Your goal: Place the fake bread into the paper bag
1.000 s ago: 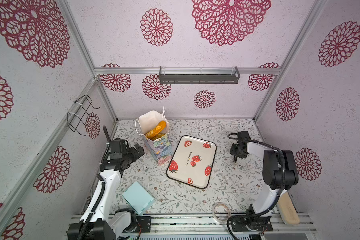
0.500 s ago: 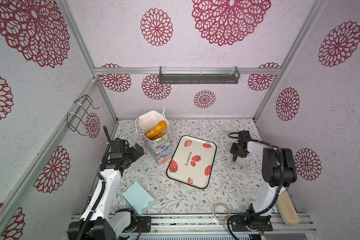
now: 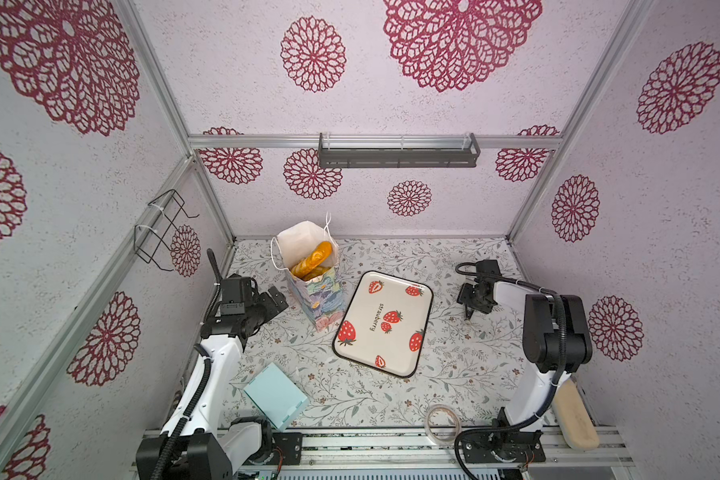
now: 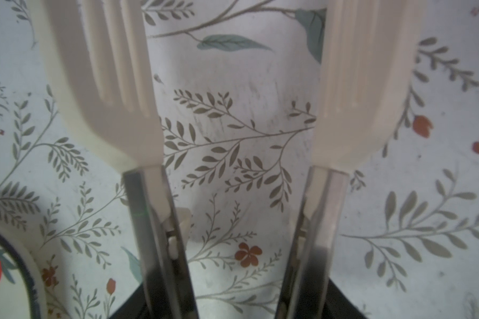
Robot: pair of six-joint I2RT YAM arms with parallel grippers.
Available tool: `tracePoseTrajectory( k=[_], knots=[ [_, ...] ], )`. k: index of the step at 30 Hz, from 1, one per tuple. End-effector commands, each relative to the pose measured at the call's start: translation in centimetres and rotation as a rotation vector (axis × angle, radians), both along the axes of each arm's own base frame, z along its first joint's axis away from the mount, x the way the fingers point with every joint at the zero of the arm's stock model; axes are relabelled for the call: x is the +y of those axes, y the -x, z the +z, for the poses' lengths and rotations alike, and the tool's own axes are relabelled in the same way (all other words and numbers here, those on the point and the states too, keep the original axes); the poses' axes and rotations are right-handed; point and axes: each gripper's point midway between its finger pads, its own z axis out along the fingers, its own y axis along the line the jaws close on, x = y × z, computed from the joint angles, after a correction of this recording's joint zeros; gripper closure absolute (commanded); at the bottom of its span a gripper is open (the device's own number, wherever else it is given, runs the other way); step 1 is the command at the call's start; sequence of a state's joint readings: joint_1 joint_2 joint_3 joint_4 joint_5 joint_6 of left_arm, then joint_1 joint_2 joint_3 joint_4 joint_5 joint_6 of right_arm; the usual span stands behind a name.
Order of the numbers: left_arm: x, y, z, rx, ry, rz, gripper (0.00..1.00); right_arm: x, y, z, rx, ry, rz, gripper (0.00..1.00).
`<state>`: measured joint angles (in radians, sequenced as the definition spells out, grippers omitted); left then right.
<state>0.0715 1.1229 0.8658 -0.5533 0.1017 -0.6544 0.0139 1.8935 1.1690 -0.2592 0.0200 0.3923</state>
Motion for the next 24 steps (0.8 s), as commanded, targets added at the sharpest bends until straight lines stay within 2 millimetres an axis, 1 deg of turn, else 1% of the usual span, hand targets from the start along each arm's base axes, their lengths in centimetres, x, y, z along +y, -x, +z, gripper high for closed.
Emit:
tracePoseTrajectory(
  k=[1,4,11,17,21,24],
  knots=[
    [0.3,-0.8,0.7,-0.022,-0.022,0.005,0.03,0.8,0.7,-1.5,0.062,-0.01,0.028,0.33],
    [0.4,-0.7,0.6,-0.018,-0.031,0.009,0.03,0.9,0.8,-1.7,0.07,-0.001,0.031,0.31],
    [0.8,-0.5,0.8,-0.02,-0.057,0.008,0.03,1.4,1.0,-2.0,0.083,0.014,0.051,0.29],
    [0.8,-0.5,0.3,-0.009,-0.057,0.009,0.03,1.8,1.4,-2.4,0.102,0.036,0.065,0.27],
    [1.0,-0.6,0.7,-0.014,-0.061,0.014,0.03,2.0,1.5,-2.1,0.096,0.045,0.068,0.23],
    [1.1,-0.7,0.9,-0.016,-0.067,0.015,0.03,2.2,1.6,-2.3,0.105,0.05,0.078,0.23]
  ],
)
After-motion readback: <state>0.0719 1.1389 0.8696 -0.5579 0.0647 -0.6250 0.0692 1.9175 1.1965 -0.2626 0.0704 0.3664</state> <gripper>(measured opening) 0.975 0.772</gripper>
